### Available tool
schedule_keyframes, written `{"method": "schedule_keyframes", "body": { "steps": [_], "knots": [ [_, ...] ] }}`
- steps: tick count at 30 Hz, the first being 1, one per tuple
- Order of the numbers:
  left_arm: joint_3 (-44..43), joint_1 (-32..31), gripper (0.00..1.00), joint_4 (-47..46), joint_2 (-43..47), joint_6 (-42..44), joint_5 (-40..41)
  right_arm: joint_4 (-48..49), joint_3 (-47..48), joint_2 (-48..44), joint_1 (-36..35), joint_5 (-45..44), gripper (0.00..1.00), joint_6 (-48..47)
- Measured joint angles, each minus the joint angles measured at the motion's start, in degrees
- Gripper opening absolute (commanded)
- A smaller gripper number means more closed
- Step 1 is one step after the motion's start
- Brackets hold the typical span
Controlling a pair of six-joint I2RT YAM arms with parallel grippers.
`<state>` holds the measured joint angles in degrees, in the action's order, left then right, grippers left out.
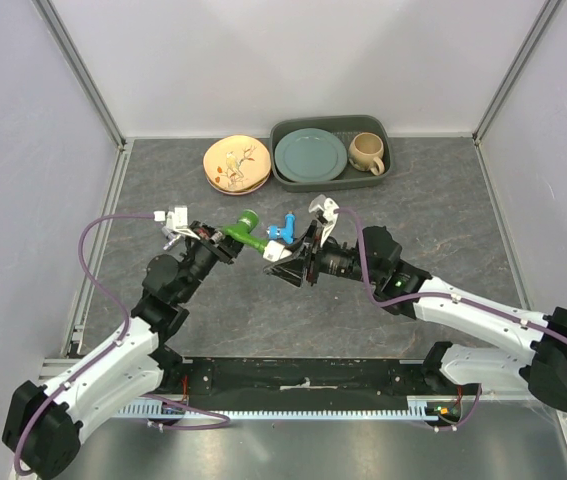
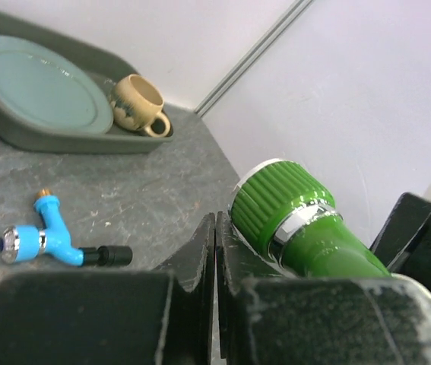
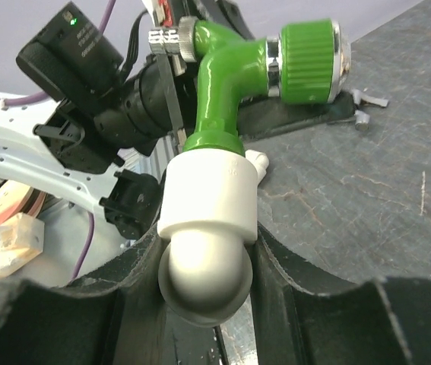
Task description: Install the water faucets
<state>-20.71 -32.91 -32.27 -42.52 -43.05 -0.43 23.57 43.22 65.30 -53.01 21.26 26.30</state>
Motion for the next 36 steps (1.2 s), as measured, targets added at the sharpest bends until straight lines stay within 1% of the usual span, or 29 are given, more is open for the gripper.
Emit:
{"method": "schedule_keyframes", "body": {
  "steps": [8, 13, 19, 24, 25, 26, 29, 36],
  "knots": [
    [0.68, 4.02, 0.06, -10.84, -1.60, -0.48, -6.84, 1.16, 0.00, 1.88, 0.00, 4.87, 0.00, 0.39],
    [2.97, 7.23, 0.10, -19.56, -2.23, -2.32, -11.78, 0.42, 0.00, 1.64, 0.00, 6.19, 0.00, -0.57],
    [4.31, 9.57, 0.21, -25.51, -4.26, -5.97, -16.81, -4.33, 0.00, -2.62, 1.11, 5.95, 0.00, -3.23],
    [4.28, 10.80, 0.36, -29.73, -5.09, -9.25, -21.07, -8.24, 0.00, -7.56, 2.93, 5.88, 0.00, -7.52],
    [4.22, 10.88, 0.39, -30.18, -5.31, -9.60, -21.97, -8.59, 0.00, -7.87, 3.02, 5.97, 0.00, -8.00],
    [3.96, 10.95, 0.43, -30.67, -5.77, -10.34, -23.30, -9.09, 0.00, -8.22, 3.21, 6.40, 0.00, -8.79],
    [2.21, 10.97, 0.50, -32.04, -7.80, -12.15, -27.32, -10.43, 0.00, -8.31, 3.39, 9.01, 0.00, -10.91],
    [-3.67, 11.08, 0.55, -37.16, -15.04, -17.66, -37.48, -14.01, 0.26, -7.89, 3.43, 13.33, 0.00, -16.35]
  ]
}}
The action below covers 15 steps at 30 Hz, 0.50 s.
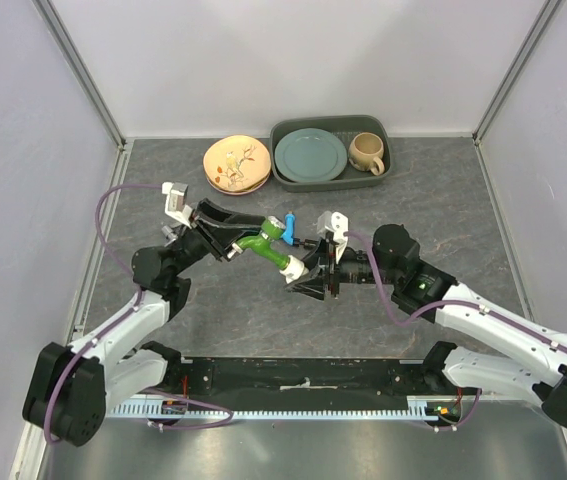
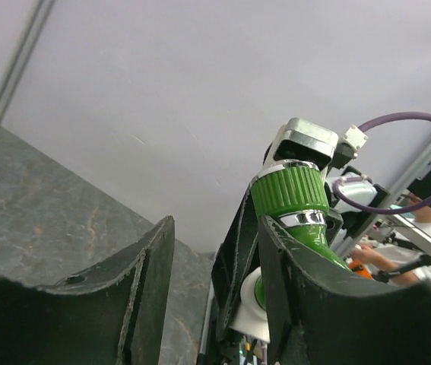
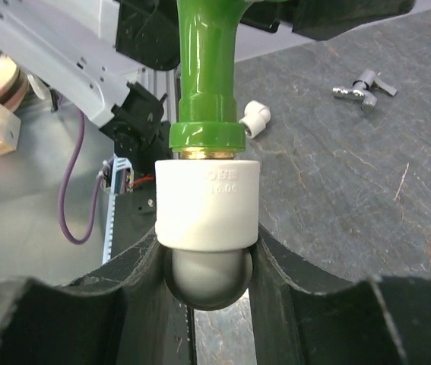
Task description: Install the water faucets
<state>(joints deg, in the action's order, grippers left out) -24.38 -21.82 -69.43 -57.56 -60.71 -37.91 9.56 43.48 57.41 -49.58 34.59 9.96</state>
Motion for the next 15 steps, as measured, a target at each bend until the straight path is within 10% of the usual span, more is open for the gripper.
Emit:
{"method": "schedule_keyframes", "body": {
  "steps": [8, 15],
  "knots": [
    [-3.56, 0.13, 0.66, 0.92, -3.98, -4.50, -7.28, -8.28, 3.96, 0.61, 0.59, -0.22, 0.00, -6.23],
    [-11.91, 0.83, 0.75, 33.79, 5.99, 10.75, -1.66, -11.28, 4.24, -2.86, 2.01, -1.42, 0.00, -8.46]
  ]
}}
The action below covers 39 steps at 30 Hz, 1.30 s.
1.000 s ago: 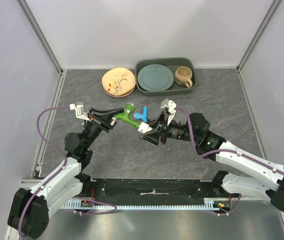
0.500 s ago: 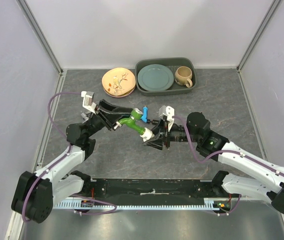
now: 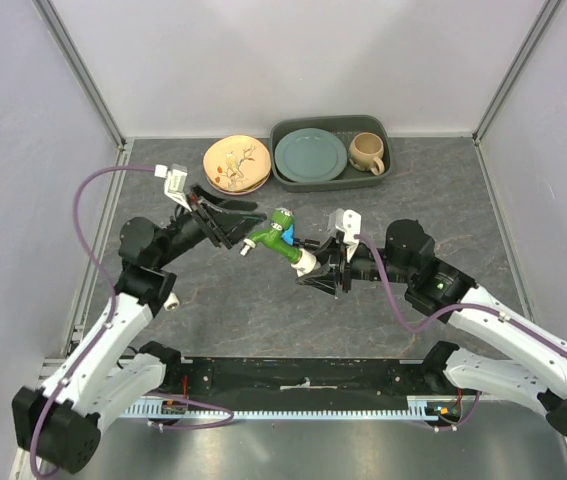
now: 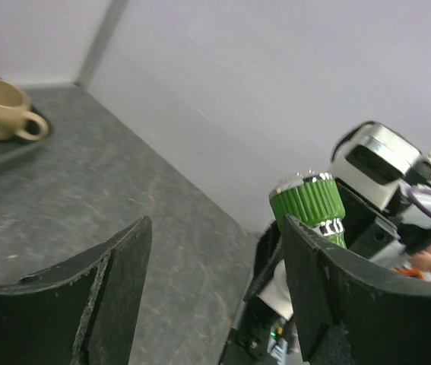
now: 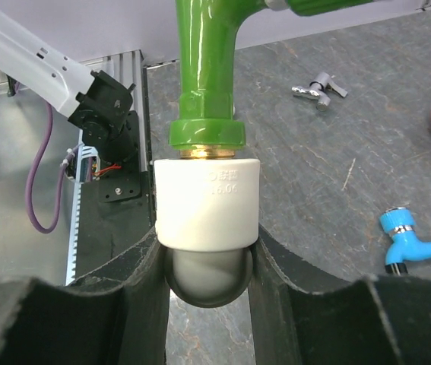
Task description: Install the water faucets
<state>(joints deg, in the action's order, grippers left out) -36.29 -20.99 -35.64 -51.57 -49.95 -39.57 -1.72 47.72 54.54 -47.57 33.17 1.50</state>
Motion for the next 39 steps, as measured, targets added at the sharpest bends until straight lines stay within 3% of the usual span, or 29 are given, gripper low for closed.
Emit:
{"method": "schedule_keyframes", "body": {
  "steps": [5, 10, 14, 19, 24, 32, 39],
  "knots": [
    [-9.22, 1.14, 0.76, 21.40, 4.92, 14.05, 10.25, -1.60, 0.00, -2.84, 0.24, -0.48, 0.00, -1.55],
    [-13.90, 2.49, 0.76, 31.21, 4.20, 21.00, 14.05, -2.14, -0.07, -3.58, 0.22, -0.55, 0.00, -2.51],
    [-14.78, 3.39, 0.77, 32.33, 1.07, 21.00, 11.02, -2.51, -0.57, -3.52, 0.22, -0.87, 0.00, -3.17],
    [-15.43, 4.28, 0.84, 26.12, -5.38, 11.45, -1.38, -2.67, -1.25, -2.49, 0.22, -1.53, 0.00, -3.80],
    [-16.06, 4.28, 0.86, 21.79, -7.78, 5.90, -7.67, -2.95, -1.73, -0.09, 0.22, -2.45, 0.00, -4.33],
    [-18.32, 4.04, 0.96, 21.49, -8.17, 5.92, -13.81, -3.10, -1.97, 1.51, 0.22, -3.67, 0.00, -4.76],
    [-19.10, 0.74, 0.98, 27.21, -12.66, 9.73, -16.68, -3.10, -1.97, 2.86, 0.22, -3.74, 0.00, -4.76]
  ]
}}
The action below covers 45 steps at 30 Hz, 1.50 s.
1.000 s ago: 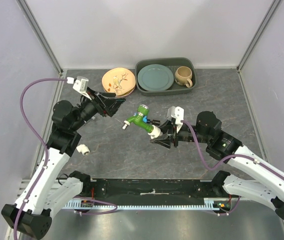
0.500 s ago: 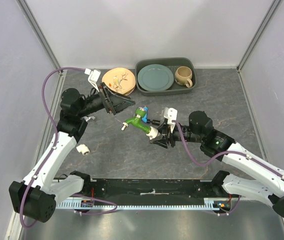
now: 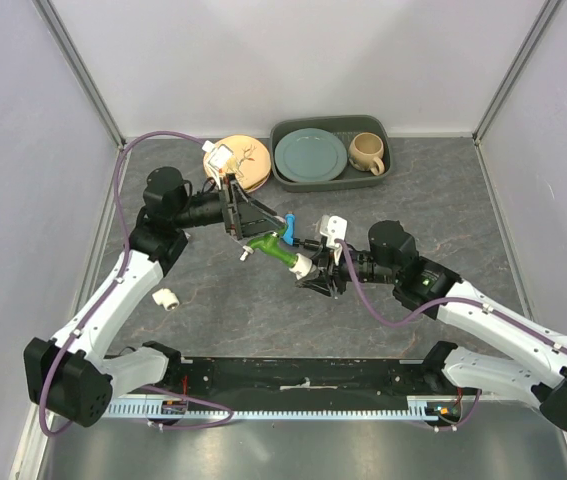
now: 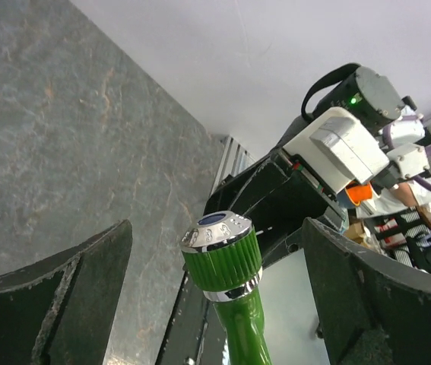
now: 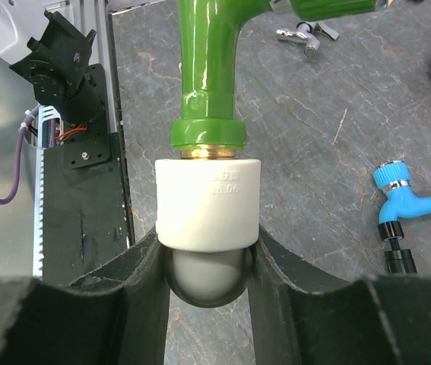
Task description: Install the water faucets
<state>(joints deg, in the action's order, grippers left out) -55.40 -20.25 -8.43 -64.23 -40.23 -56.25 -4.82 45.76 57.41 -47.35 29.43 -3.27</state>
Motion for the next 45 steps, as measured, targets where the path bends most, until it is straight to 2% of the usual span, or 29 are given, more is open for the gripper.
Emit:
{"method": "schedule_keyframes", "body": {
  "steps": [6, 12, 21, 24, 30, 36, 45],
  "knots": [
    [-1.46, -1.40, 0.96, 5.70, -1.01, 4.07, 0.13, 0.02, 0.00, 0.79, 0.00, -0.33, 0.00, 0.00],
    [-1.99, -2.95, 0.79, 8.74, -1.05, 7.34, 0.17, 0.07, 0.00, 1.25, 0.00, -1.25, 0.00, 0.00],
    [-1.88, -4.13, 0.39, 10.97, -0.39, 13.38, 0.28, 0.94, 0.00, 2.84, 0.66, -0.61, 0.00, 0.66],
    [-0.85, -4.52, 0.18, 10.88, 2.01, 16.13, 0.66, 1.84, 0.00, 3.58, 2.14, 2.47, 0.00, 1.95],
    [3.67, -5.38, 0.02, 8.68, 10.19, 23.93, 1.49, 5.49, -0.04, 5.20, 6.32, 13.68, 0.00, 6.86],
    [7.54, -6.88, 0.02, 7.10, 17.20, 31.54, 2.14, 9.05, -0.37, 5.73, 8.52, 20.28, 0.01, 12.59],
    [11.67, -8.17, 0.02, 5.49, 19.87, 35.17, 8.20, 9.97, -0.85, 7.80, 10.10, 21.05, 0.00, 16.00]
  ]
}}
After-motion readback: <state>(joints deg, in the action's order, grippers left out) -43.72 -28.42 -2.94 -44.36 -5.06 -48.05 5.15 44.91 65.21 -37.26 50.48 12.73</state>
